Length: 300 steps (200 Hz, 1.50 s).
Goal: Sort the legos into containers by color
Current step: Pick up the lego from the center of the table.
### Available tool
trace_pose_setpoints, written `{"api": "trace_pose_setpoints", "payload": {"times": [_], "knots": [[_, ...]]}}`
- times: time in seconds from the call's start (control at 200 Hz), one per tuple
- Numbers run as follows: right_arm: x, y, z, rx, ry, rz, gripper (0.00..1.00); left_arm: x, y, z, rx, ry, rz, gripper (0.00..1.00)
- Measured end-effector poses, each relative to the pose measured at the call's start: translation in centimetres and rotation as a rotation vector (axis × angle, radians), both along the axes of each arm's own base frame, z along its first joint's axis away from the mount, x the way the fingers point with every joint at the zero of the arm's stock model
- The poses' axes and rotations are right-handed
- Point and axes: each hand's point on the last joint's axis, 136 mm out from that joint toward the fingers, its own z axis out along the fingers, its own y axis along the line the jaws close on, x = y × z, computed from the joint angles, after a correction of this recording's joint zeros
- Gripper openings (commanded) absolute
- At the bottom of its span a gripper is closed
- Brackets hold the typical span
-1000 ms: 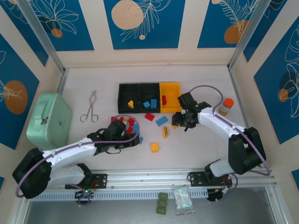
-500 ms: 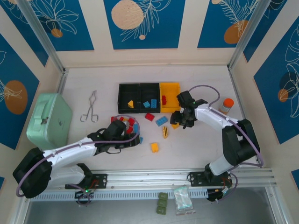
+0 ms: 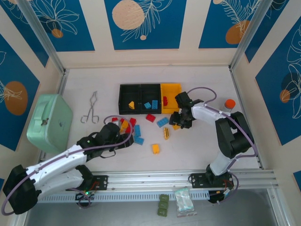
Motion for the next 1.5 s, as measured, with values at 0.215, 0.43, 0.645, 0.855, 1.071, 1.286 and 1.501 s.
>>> {"api": "trace_pose_setpoints", "payload": {"times": [0.215, 0.43, 0.645, 0.855, 1.071, 1.286, 1.501], "knots": [[0.3, 0.1, 0.1, 0.004, -0.006, -0.009, 0.51, -0.4, 2.0, 0.5, 0.037, -0.02, 0.051, 0.63], [0.4, 0.1, 0.0, 0.002, -0.001, -0.01, 0.58, -0.4, 2.1, -0.4, 0.06, 0.005, 0.059, 0.63], [0.6, 0.2, -0.1, -0.001, 0.005, -0.01, 0.54, -0.3, 1.9, -0.8, 0.069, 0.014, 0.058, 0.63], [0.9, 0.3, 0.0, 0.003, 0.0, -0.014, 0.45, -0.3, 1.8, -0.9, 0.065, 0.018, 0.055, 0.63], [0.8, 0.5, 0.2, 0.004, -0.006, -0.007, 0.42, -0.3, 1.8, -1.0, 0.065, 0.018, 0.055, 0.63], [-0.8, 0.7, 1.4, -0.007, -0.006, 0.022, 0.42, -0.1, 1.6, -1.0, 0.06, 0.015, 0.054, 0.63], [-1.4, 2.2, 4.8, 0.018, -0.067, 0.07, 0.42, 0.0, 1.4, -1.1, 0.056, 0.013, 0.052, 0.63]]}}
